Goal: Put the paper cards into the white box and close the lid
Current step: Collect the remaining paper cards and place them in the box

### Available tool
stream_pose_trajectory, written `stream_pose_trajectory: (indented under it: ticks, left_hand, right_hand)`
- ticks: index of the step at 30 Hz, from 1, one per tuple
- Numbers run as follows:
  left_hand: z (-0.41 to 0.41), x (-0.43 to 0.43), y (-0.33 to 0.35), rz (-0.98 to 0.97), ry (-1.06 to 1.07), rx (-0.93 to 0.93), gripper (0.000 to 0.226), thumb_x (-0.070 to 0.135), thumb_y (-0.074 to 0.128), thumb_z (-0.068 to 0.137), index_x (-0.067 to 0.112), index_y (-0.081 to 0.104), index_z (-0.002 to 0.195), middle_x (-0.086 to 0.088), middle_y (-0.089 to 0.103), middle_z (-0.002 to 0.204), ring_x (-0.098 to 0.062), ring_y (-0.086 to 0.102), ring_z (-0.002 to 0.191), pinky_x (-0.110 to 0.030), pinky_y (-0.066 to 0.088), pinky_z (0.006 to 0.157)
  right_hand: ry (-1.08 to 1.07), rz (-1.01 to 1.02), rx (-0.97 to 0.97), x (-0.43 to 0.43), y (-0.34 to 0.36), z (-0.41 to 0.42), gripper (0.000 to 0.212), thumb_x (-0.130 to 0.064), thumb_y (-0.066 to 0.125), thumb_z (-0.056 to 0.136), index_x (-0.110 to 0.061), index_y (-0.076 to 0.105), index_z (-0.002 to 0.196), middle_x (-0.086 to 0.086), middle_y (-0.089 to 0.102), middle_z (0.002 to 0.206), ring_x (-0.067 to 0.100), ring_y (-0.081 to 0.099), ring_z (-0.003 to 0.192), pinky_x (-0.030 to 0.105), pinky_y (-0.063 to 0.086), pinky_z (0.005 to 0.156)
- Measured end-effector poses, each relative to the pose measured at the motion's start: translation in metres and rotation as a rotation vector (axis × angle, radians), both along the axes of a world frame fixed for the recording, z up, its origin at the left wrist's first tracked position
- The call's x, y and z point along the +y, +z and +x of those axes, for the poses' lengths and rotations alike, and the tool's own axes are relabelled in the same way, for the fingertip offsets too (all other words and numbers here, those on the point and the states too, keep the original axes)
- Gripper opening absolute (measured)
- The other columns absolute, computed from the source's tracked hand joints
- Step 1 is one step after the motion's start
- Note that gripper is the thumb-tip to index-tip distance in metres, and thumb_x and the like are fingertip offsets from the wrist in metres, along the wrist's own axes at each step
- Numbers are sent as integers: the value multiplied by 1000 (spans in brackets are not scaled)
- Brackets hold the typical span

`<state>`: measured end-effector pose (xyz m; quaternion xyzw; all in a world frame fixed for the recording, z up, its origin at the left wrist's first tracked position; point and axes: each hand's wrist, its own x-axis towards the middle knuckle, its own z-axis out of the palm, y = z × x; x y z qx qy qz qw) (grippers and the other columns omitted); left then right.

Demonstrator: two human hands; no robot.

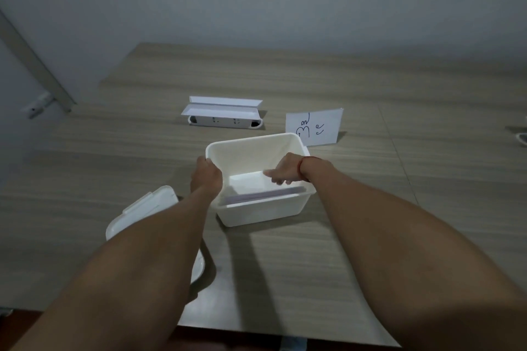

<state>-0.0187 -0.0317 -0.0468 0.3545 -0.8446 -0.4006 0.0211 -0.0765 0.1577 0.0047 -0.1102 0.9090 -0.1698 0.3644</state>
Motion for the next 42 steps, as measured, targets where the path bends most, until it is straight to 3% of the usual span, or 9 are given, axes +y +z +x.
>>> stream_pose_trajectory:
  ticks: [3, 4, 8, 11, 18, 23, 27, 30, 42]
  left_hand:
    - [-10, -1, -4, -35, 7, 14, 43, 28, 20, 103, 3, 44, 129, -26, 57, 124, -41, 55, 114, -43, 42, 93]
    - [-14, 0, -5, -47, 3, 27, 43, 28, 21, 103, 2, 45, 127, -26, 57, 123, -41, 55, 113, -42, 43, 92]
    - [-36, 7, -10, -92, -54, 56, 41, 28, 22, 102, 2, 48, 120, -26, 59, 117, -40, 57, 106, -38, 39, 80]
    - [-54, 11, -12, -119, -108, 70, 41, 29, 23, 102, 2, 51, 116, -25, 61, 111, -39, 57, 101, -35, 36, 76]
    - [-90, 15, -15, -139, -198, 64, 29, 31, 25, 101, 11, 43, 90, -18, 57, 93, -33, 53, 84, -33, 37, 73]
    - [-101, 16, -16, -151, -211, 70, 28, 27, 26, 102, 10, 40, 87, -14, 51, 87, -27, 47, 80, -31, 34, 73]
    - [-103, 16, -17, -156, -229, 87, 29, 28, 26, 102, 9, 42, 87, -13, 52, 85, -27, 48, 79, -31, 34, 72]
    - [-104, 16, -17, -160, -243, 88, 30, 28, 25, 103, 9, 42, 87, -12, 51, 85, -26, 48, 80, -30, 34, 73]
    - [-92, 20, -13, -142, -190, 46, 49, 29, 24, 102, -6, 57, 109, -28, 62, 114, -41, 58, 106, -37, 43, 85]
  right_hand:
    - [-131, -70, 275, 9, 5, -20, 44, -40, 46, 95, -9, 62, 69, 5, 60, 77, 25, 55, 88, 29, 45, 83]
    - [-173, -78, 353, 12, 6, -28, 42, -38, 47, 94, -8, 58, 66, 6, 57, 75, 26, 55, 87, 30, 45, 82]
    - [-291, 1, 534, 22, 6, -63, 31, -28, 44, 97, -10, 64, 113, 11, 64, 120, 31, 58, 115, 38, 43, 99]
    - [-296, 77, 611, 29, 0, -90, 33, -23, 44, 98, -13, 55, 127, 12, 55, 133, 32, 50, 125, 39, 37, 103]
    - [-330, 106, 665, 30, -22, -143, 33, -13, 53, 93, -13, 52, 126, 9, 51, 134, 30, 46, 128, 41, 38, 101]
    - [-238, 230, 667, 31, -38, -167, 34, -13, 50, 93, -17, 53, 127, 7, 54, 134, 28, 39, 133, 43, 29, 109]
    - [-123, 351, 674, 41, -34, -175, 33, -11, 48, 93, -14, 55, 125, 12, 59, 130, 31, 49, 127, 43, 31, 109]
    - [-78, 323, 648, 41, -32, -172, 32, -5, 47, 93, -13, 60, 120, 13, 62, 127, 33, 57, 119, 40, 39, 102]
    - [-38, 115, 925, 37, 28, -145, 40, -6, 42, 94, -22, 53, 129, 16, 58, 124, 34, 50, 120, 42, 39, 98]
